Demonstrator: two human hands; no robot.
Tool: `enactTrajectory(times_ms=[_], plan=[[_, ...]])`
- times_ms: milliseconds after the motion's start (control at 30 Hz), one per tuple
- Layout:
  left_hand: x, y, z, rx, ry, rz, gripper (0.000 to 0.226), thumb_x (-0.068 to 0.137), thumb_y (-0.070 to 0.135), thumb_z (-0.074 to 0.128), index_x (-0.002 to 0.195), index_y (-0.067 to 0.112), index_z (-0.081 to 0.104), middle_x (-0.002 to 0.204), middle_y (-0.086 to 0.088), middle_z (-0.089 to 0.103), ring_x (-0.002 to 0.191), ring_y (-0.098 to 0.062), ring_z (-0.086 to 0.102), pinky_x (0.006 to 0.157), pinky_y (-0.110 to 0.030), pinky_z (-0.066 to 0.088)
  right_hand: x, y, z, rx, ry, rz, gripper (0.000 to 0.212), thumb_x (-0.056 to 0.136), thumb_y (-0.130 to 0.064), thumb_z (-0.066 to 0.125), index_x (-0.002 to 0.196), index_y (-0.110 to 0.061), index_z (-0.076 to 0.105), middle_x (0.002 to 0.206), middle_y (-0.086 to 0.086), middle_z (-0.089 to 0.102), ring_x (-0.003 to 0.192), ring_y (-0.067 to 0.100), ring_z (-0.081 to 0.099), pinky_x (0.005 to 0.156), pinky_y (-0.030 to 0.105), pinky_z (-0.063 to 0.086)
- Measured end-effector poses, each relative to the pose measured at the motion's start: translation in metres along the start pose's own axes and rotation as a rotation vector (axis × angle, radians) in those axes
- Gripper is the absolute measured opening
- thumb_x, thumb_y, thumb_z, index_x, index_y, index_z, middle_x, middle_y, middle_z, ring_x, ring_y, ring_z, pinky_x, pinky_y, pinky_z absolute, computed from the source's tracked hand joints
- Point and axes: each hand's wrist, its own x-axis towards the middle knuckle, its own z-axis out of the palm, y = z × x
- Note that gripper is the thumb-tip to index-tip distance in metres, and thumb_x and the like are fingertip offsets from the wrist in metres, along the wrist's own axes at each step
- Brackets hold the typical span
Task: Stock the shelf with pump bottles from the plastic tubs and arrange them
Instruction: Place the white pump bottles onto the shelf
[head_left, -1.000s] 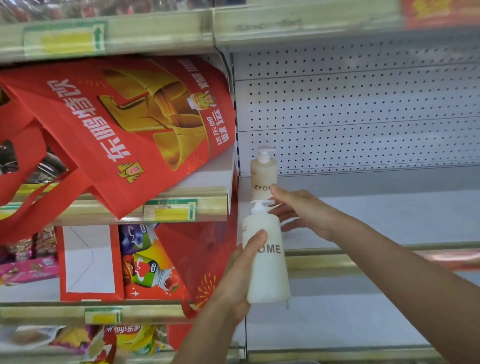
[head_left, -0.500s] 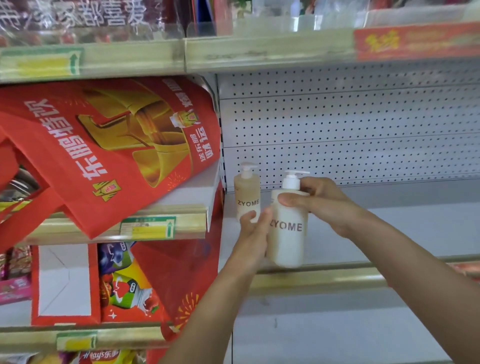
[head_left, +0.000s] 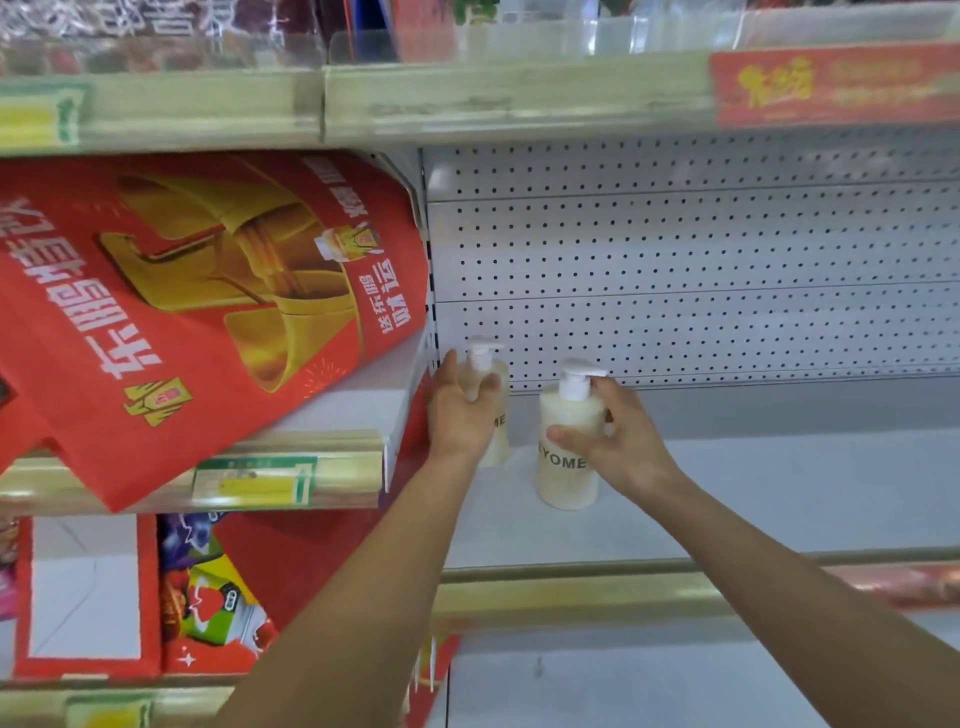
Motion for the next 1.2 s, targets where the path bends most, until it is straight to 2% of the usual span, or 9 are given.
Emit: enactTrajectory(times_ms=[67, 167, 433, 733, 900, 967, 1033, 1133, 1200], plan=[[0.006, -0.002, 0.002, 0.027, -0.023, -0.001, 0.075, 0.093, 0.035, 0.062, 0.154, 0.021, 0.022, 0.154, -0.007, 0.040, 0.139, -0.026, 0.040, 0.113, -0.040, 0.035, 0.001, 0.005, 0.002, 0.006, -0.003, -0.013, 0.059, 0.078, -0.028, 0.078, 0.130, -0.028, 0.050, 0.123, -0.003, 0.053, 0.109, 0.019, 0.054, 0.095, 0.040, 0.047], [0.015, -0.005, 0.003, 0.026, -0.027, 0.012, 0.075, 0.093, 0.025, 0.065, 0.154, 0.019, 0.022, 0.153, -0.004, 0.040, 0.140, -0.023, 0.039, 0.114, -0.035, 0.031, 0.017, 0.005, 0.003, 0.051, -0.041, -0.001, 0.061, 0.081, -0.022, 0.076, 0.135, -0.028, 0.047, 0.120, -0.007, 0.057, 0.106, 0.016, 0.056, 0.092, 0.035, 0.047], [0.025, -0.010, 0.001, 0.077, -0.068, 0.047, 0.076, 0.094, 0.018, 0.062, 0.155, 0.021, 0.016, 0.146, 0.002, 0.047, 0.131, -0.021, 0.047, 0.106, -0.027, 0.032, 0.067, 0.005, 0.013, 0.070, -0.186, 0.016, 0.058, 0.081, -0.016, 0.074, 0.132, -0.031, 0.048, 0.118, -0.004, 0.060, 0.109, 0.018, 0.058, 0.086, 0.030, 0.046], [0.027, -0.012, 0.004, 0.139, -0.053, 0.065, 0.079, 0.093, 0.023, 0.064, 0.155, 0.018, 0.014, 0.146, -0.001, 0.048, 0.131, -0.023, 0.048, 0.111, -0.036, 0.035, 0.077, 0.010, 0.022, 0.086, -0.179, 0.026, 0.062, 0.081, -0.018, 0.075, 0.135, -0.028, 0.046, 0.123, -0.003, 0.059, 0.113, 0.020, 0.057, 0.092, 0.033, 0.046], [0.008, -0.010, -0.001, 0.142, 0.003, 0.071, 0.090, 0.087, 0.035, 0.067, 0.156, 0.016, 0.012, 0.158, -0.009, 0.030, 0.144, -0.025, 0.032, 0.116, -0.043, 0.030, 0.058, 0.015, 0.020, 0.062, -0.139, 0.069, 0.091, 0.081, -0.028, 0.076, 0.153, -0.024, 0.020, 0.147, -0.002, 0.037, 0.132, 0.017, 0.039, 0.109, 0.040, 0.038], [-0.016, -0.006, -0.007, 0.134, 0.012, 0.111, 0.084, 0.082, 0.042, 0.066, 0.152, 0.017, 0.027, 0.152, -0.009, 0.038, 0.141, -0.025, 0.034, 0.116, -0.043, 0.031, 0.042, 0.015, 0.014, -0.036, -0.041, 0.030, 0.081, 0.085, -0.033, 0.072, 0.151, -0.022, 0.026, 0.150, 0.002, 0.036, 0.138, 0.020, 0.036, 0.110, 0.044, 0.037], [-0.048, -0.001, -0.011, 0.149, -0.018, 0.154, 0.067, 0.086, 0.037, 0.066, 0.144, 0.016, 0.040, 0.143, -0.007, 0.044, 0.135, -0.023, 0.039, 0.114, -0.038, 0.032, 0.018, 0.012, 0.007, -0.168, 0.038, -0.077, 0.064, 0.089, -0.036, 0.065, 0.144, -0.022, 0.036, 0.144, 0.000, 0.041, 0.132, 0.018, 0.042, 0.103, 0.041, 0.042], [-0.100, 0.005, -0.018, 0.164, 0.010, 0.218, 0.055, 0.092, 0.030, 0.064, 0.142, 0.017, 0.045, 0.142, 0.000, 0.048, 0.130, -0.016, 0.045, 0.109, -0.034, 0.037, -0.024, 0.006, -0.004, -0.310, 0.095, -0.267, 0.050, 0.093, -0.037, 0.058, 0.139, -0.026, 0.043, 0.139, -0.008, 0.045, 0.125, 0.012, 0.047, 0.087, 0.032, 0.044], [-0.130, 0.003, -0.024, 0.165, 0.047, 0.275, 0.052, 0.092, 0.030, 0.063, 0.141, 0.022, 0.046, 0.137, 0.007, 0.053, 0.123, -0.010, 0.051, 0.102, -0.036, 0.044, -0.051, 0.004, -0.010, -0.365, 0.117, -0.343, 0.046, 0.093, -0.036, 0.057, 0.137, -0.025, 0.047, 0.137, -0.007, 0.048, 0.122, 0.016, 0.049, 0.086, 0.034, 0.045]])
